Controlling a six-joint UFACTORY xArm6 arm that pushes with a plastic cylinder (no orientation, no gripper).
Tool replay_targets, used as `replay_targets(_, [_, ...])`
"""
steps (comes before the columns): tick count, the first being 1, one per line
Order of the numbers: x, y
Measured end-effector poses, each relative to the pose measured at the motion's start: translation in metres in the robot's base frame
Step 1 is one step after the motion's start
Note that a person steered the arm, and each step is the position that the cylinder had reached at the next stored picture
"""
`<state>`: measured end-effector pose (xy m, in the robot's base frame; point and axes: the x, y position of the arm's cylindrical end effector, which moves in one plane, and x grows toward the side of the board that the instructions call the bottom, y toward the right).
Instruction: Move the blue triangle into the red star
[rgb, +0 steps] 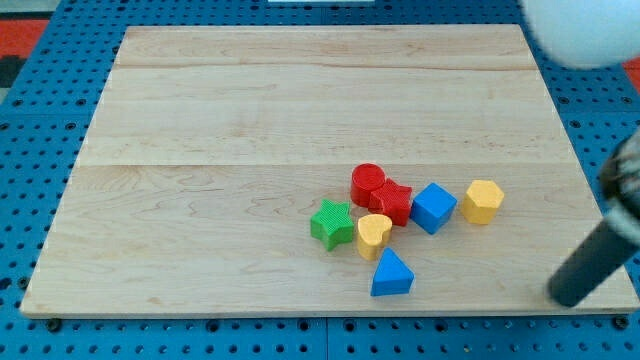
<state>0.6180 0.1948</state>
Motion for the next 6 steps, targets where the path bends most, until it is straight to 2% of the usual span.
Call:
replay_targets(1, [0.000,-0.159])
replay_targets(2, [-0.036,-0.274])
replay_targets(3, [-0.010,-0.200])
replay_targets(4, [-0.013,-0.072])
replay_targets(5, [-0.014,-0.045])
replay_targets(6, [-0.040,-0.049])
